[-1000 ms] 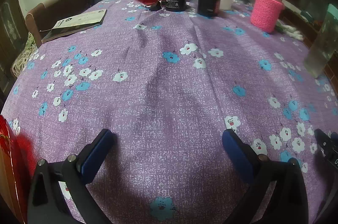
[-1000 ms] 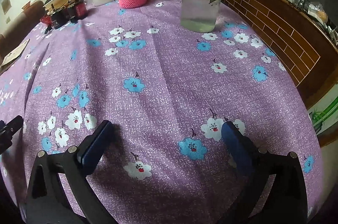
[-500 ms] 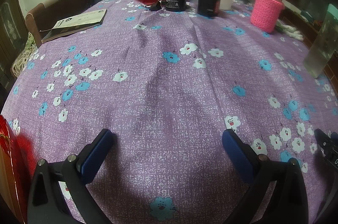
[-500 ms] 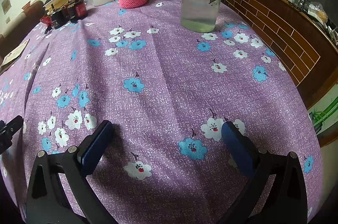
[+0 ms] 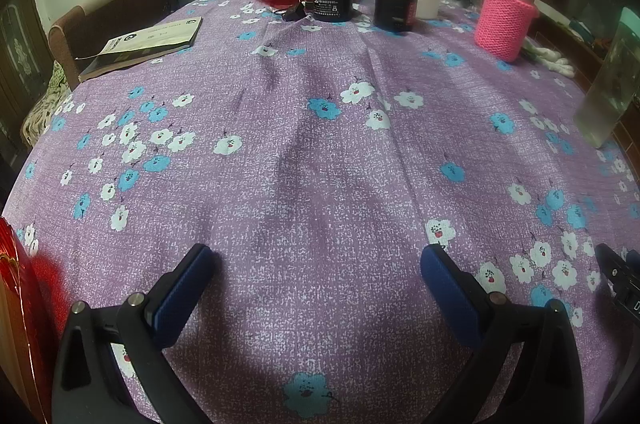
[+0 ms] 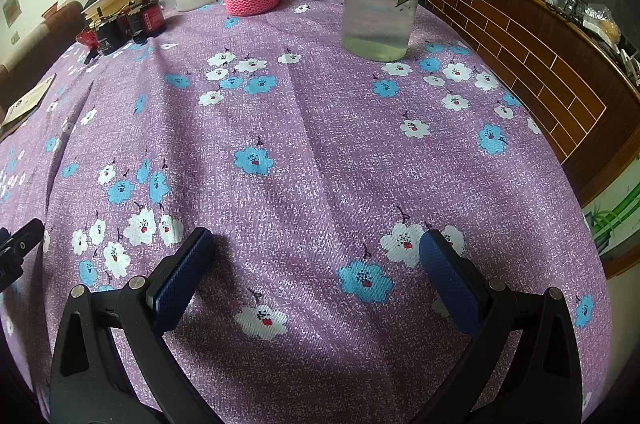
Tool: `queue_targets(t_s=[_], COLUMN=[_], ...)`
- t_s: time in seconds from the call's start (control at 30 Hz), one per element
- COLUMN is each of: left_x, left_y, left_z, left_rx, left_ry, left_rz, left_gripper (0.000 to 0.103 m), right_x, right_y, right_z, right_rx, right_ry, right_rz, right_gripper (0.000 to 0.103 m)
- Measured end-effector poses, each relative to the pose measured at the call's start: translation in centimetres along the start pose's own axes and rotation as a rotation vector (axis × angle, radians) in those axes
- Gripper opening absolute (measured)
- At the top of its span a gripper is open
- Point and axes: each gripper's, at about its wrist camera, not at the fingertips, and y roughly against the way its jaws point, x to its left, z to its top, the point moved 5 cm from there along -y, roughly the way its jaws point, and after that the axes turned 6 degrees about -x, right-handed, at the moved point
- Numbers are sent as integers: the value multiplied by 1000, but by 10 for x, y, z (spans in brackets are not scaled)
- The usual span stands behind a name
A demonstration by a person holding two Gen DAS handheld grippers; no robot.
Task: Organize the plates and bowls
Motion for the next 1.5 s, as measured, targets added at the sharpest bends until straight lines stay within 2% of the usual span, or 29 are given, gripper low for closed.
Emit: queue_targets(t_s=[0.9, 1.03, 1.17, 1.27, 1.37, 1.43, 1.5], left_x=[1, 3, 14, 32, 58, 77, 99], left_y=[0, 7, 51, 97, 135, 159, 187], left_z=[2, -3, -13, -28, -39, -44, -49], left_rx=[1, 22, -8, -3, -52, -83, -148], left_ry=[15, 25, -23, -26, 34, 92, 148], left_rz=[9, 10, 117, 195, 226, 201, 180], left_gripper=[102, 102, 102, 103, 103, 103, 103], right_x=[0, 0, 16, 40, 77, 101, 125], right_y=[0, 3, 24, 50, 83, 105, 125], right_z=[0, -3, -10, -14, -19, -23, -30], right_rx=[0, 16, -2, -76, -153, -199, -238], right_ry=[-1, -12, -27, 30, 122, 158, 199], right_rz=[0, 27, 150, 205, 262, 311, 353], right_gripper=[102, 102, 102, 103, 103, 103, 103])
